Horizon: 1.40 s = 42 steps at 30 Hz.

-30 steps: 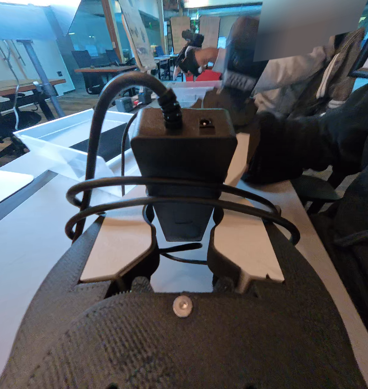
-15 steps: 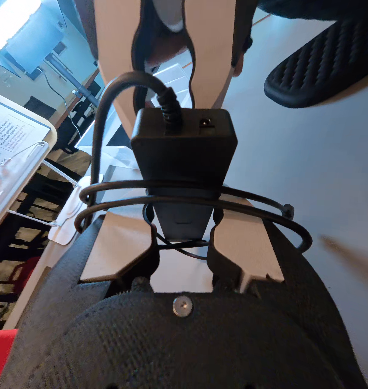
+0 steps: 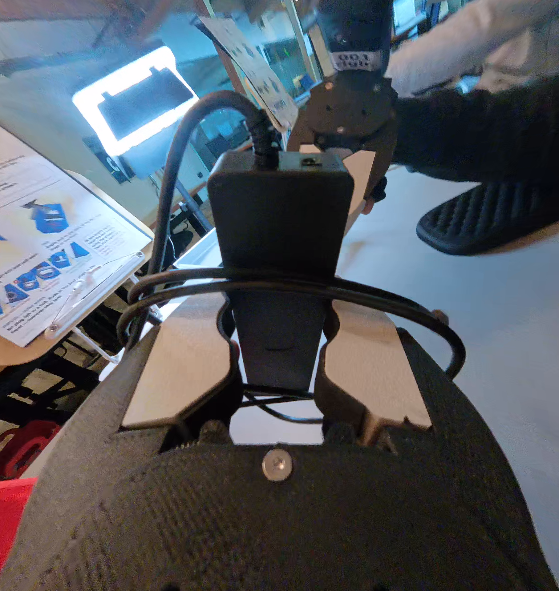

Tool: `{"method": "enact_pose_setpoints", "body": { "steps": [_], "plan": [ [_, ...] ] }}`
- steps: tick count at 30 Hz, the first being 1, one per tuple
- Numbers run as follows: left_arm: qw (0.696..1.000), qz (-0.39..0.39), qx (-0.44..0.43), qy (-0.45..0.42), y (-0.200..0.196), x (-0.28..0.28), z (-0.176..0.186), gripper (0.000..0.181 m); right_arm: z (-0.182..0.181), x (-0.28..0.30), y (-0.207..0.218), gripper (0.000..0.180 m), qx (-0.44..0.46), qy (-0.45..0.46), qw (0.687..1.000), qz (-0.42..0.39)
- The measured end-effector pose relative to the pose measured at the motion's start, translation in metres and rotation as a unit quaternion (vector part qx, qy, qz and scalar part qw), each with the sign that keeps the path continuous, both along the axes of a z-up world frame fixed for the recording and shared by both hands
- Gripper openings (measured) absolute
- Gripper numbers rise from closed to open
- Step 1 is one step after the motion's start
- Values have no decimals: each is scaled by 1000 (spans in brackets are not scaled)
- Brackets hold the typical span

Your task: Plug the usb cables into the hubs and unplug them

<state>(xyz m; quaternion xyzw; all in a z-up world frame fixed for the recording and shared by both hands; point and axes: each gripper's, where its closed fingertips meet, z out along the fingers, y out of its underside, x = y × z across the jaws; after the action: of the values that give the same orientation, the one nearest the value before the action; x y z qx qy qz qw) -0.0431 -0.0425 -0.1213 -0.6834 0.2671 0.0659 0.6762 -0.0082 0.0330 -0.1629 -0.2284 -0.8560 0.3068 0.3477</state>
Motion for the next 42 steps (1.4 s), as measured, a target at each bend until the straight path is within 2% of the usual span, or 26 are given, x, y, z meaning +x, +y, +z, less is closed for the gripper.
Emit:
{"method": "enact_pose_setpoints", "body": {
  "steps": [4, 8, 12, 15, 19, 22, 27, 29, 31, 34, 36, 38, 42],
  "plan": [
    [998, -1, -13, -62, 0, -15, -3, 54, 56, 7, 39, 16, -34, 71, 996, -40],
    [996, -2, -40, -77, 9, -16, -19, 54, 125, 6, 80, 16, -44, 160, 983, -83],
    [996, -9, -57, -73, 14, -8, -31, 54, 144, -7, 117, 16, -41, 179, 975, -124],
    [995, -12, -61, -78, 16, -6, -35, 54, 118, -24, 136, 16, -63, 150, 977, -139],
    [993, -15, -69, -95, 17, -8, -39, 54, 47, -42, 151, 16, -94, 62, 982, -152],
    [993, -11, -74, -96, 19, -10, -42, 54, 1, -45, 147, 16, -125, 1, 981, -147],
    [992, -12, -84, -98, 21, -8, -49, 54, -71, -45, 142, 16, -47, -102, 979, -170],
    [991, -13, -88, -96, 21, -7, -51, 54, -77, -47, 143, 29, -38, -108, 977, -182],
    [991, -12, -92, -95, 22, -7, -53, 54, -63, -48, 142, 46, -67, -93, 976, -186],
    [991, -10, -94, -96, 23, -8, -54, 54, -21, -48, 159, 43, -135, -40, 967, -214],
    [991, -10, -96, -97, 23, -9, -55, 54, -4, -48, 202, 34, -133, -12, 942, -308],
    [990, -10, -99, -96, 24, -8, -57, 54, -9, -43, 238, 32, -107, -31, 918, -381],
    [990, -11, -101, -93, 23, -6, -58, 54, -57, -36, 255, 31, -36, -141, 903, -404]
  ]
}}
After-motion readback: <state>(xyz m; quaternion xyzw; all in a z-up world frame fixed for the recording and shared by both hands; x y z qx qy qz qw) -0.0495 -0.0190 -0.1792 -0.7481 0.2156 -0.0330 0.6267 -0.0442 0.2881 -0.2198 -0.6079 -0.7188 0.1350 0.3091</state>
